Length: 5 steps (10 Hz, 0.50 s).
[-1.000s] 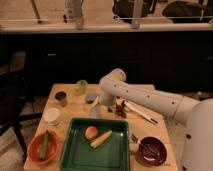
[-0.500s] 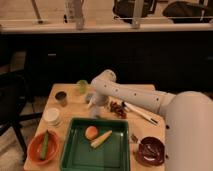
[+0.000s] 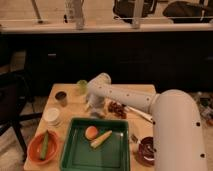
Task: Place towel in purple bowl
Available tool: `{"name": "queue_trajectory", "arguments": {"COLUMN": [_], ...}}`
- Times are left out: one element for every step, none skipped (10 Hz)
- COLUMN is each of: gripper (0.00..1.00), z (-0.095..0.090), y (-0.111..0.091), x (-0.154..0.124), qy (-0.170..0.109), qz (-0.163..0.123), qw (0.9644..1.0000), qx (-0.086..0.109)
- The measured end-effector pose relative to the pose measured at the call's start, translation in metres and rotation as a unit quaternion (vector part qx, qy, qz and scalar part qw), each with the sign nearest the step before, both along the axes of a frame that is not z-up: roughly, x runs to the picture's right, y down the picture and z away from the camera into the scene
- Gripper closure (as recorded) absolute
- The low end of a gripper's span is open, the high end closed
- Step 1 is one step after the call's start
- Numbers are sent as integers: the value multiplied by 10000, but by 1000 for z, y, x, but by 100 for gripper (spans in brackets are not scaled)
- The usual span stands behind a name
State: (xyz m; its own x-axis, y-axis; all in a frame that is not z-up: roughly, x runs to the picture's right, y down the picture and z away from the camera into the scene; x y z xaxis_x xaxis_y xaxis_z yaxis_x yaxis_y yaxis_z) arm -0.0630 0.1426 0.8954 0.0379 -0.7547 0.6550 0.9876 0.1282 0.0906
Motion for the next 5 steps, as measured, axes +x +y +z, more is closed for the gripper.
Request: {"name": "queue_trajectory", "arguments": {"gripper": [30,41,49,59,72], "z": [2,4,5,6,6], "y": [3,6,7,10,11], "x": [-5,-5,-4,-3,-5], "qy": [-22,-17,-18,-16,-40], "qz": [3,-2,8,2,4], "qw": [10000,9999,9999,9998,9997], "qx": [-55,-117,-154,-213,-244]}}
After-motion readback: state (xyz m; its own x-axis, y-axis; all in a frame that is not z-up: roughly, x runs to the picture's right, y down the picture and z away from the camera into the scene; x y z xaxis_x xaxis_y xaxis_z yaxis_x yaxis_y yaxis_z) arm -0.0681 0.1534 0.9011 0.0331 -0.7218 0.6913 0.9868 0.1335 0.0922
